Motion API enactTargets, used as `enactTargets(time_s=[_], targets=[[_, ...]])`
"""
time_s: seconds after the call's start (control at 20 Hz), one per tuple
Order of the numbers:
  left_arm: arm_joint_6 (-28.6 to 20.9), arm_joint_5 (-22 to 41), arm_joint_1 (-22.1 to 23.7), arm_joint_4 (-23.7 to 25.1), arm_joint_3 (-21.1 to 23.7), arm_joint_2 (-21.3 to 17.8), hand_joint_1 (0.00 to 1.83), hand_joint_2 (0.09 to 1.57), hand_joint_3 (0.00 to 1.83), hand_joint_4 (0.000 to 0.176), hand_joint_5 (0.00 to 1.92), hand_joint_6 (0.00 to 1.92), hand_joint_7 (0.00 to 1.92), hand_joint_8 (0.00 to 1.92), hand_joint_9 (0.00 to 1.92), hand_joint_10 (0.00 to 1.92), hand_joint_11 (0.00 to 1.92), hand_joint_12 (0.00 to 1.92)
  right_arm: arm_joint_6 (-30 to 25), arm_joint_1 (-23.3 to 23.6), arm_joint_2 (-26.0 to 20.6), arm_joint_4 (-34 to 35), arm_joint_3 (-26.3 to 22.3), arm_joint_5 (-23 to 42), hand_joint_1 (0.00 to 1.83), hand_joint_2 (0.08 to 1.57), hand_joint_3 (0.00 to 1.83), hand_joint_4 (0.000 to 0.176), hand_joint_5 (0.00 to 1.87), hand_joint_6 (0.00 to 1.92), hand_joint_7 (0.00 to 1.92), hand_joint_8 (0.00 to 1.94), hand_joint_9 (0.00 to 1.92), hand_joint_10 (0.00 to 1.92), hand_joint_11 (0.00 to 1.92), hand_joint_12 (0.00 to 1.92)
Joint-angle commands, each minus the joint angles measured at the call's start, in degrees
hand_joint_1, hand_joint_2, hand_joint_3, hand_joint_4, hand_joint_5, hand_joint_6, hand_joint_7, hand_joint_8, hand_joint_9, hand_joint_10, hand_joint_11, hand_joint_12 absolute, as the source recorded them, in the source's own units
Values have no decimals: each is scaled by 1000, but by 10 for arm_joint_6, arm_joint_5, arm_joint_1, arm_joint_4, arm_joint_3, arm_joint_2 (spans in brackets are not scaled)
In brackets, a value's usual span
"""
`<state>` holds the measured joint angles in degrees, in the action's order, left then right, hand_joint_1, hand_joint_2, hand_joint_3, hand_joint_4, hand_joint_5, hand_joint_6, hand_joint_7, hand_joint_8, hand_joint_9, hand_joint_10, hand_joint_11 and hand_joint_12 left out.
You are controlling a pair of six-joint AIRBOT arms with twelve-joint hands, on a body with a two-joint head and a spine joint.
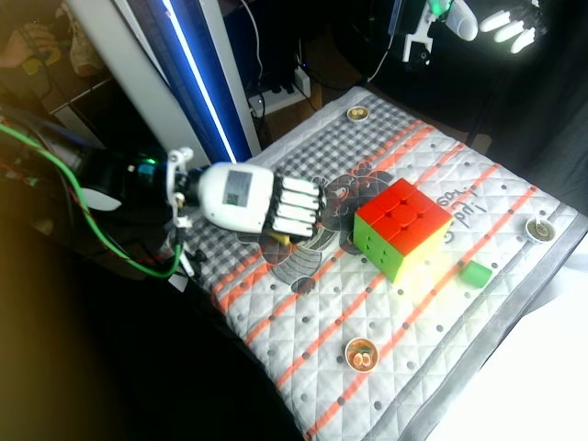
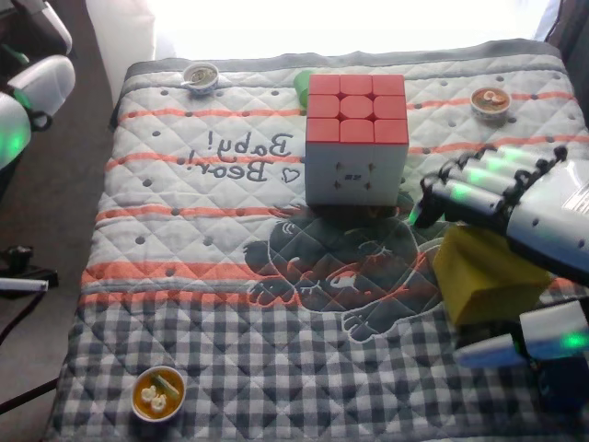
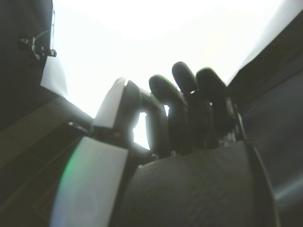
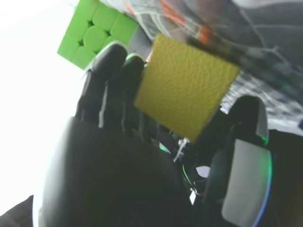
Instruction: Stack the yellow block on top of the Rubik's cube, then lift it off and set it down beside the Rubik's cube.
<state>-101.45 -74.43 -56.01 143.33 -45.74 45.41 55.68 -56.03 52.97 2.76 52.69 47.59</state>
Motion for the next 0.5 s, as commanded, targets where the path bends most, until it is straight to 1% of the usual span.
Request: enactTargets(time_s=[0.0, 0.05, 0.1, 0.15, 0.2, 0.25, 0.3, 0.35, 0.4, 0.45], targets=[[-5, -75, 3, 26, -1, -5, 1085, 1365, 0, 0, 667, 1594, 433, 1673, 264, 1342, 82, 1905, 0, 5, -7, 1, -4, 85, 559, 827, 0, 0, 0, 1257, 0, 1578, 1, 1743, 28, 1915], [-5, -76, 3, 28, 0, -5, 1082, 1369, 0, 0, 664, 1595, 423, 1690, 251, 1391, 107, 1918, 1, 5, -25, 6, -10, 104, 552, 856, 0, 0, 0, 1259, 0, 1646, 0, 1788, 8, 1920], [-5, -79, 3, 32, 1, -7, 1081, 1370, 0, 0, 664, 1595, 421, 1694, 248, 1402, 112, 1920, 2, 5, -34, 12, -18, 130, 564, 865, 0, 0, 0, 1259, 0, 1676, 0, 1828, 16, 1921], [-6, -81, 3, 37, 3, -8, 1072, 1375, 1, 0, 651, 1606, 416, 1704, 253, 1412, 112, 1921, 5, 4, -42, 16, -23, 149, 479, 911, 0, 0, 0, 1268, 0, 1705, 18, 1872, 92, 1921], [-9, -85, 3, 44, 5, -11, 1054, 1377, 1, 0, 628, 1611, 437, 1705, 286, 1427, 148, 1921, 12, 3, -53, 23, -31, 173, 383, 966, 0, 0, 0, 1315, 0, 1664, 45, 1765, 78, 1920], [-22, -92, 2, 56, 5, -13, 1049, 1378, 1, 0, 620, 1609, 444, 1706, 283, 1423, 134, 1912, 27, 3, -65, 31, -40, 204, 346, 981, 0, 0, 0, 1518, 48, 1658, 92, 1722, 89, 1885], [-36, -100, 2, 69, 4, -15, 1051, 1369, 0, 0, 617, 1585, 477, 1692, 301, 1402, 127, 1886, 37, 3, -75, 38, -46, 238, 387, 1006, 0, 0, 0, 1585, 9, 1725, 19, 1780, 17, 1914], [-42, -106, 3, 81, 4, -19, 1057, 1351, 0, 23, 591, 1567, 558, 1637, 367, 1347, 160, 1807, 43, 3, -84, 47, -48, 278, 374, 1020, 5, 0, 0, 1603, 12, 1640, 47, 1734, 34, 1920], [-43, -107, 5, 84, 4, -20, 1059, 1346, 0, 25, 561, 1581, 604, 1595, 404, 1292, 180, 1749, 45, 3, -86, 49, -49, 292, 391, 1035, 12, 0, 0, 1605, 21, 1636, 71, 1745, 68, 1921], [-43, -109, 11, 91, 3, -22, 926, 1346, 0, 0, 574, 1582, 553, 1180, 461, 1222, 255, 1678, 52, 3, -90, 57, -50, 323, 448, 1097, 37, 0, 0, 1679, 65, 1765, 146, 1886, 199, 1921]])
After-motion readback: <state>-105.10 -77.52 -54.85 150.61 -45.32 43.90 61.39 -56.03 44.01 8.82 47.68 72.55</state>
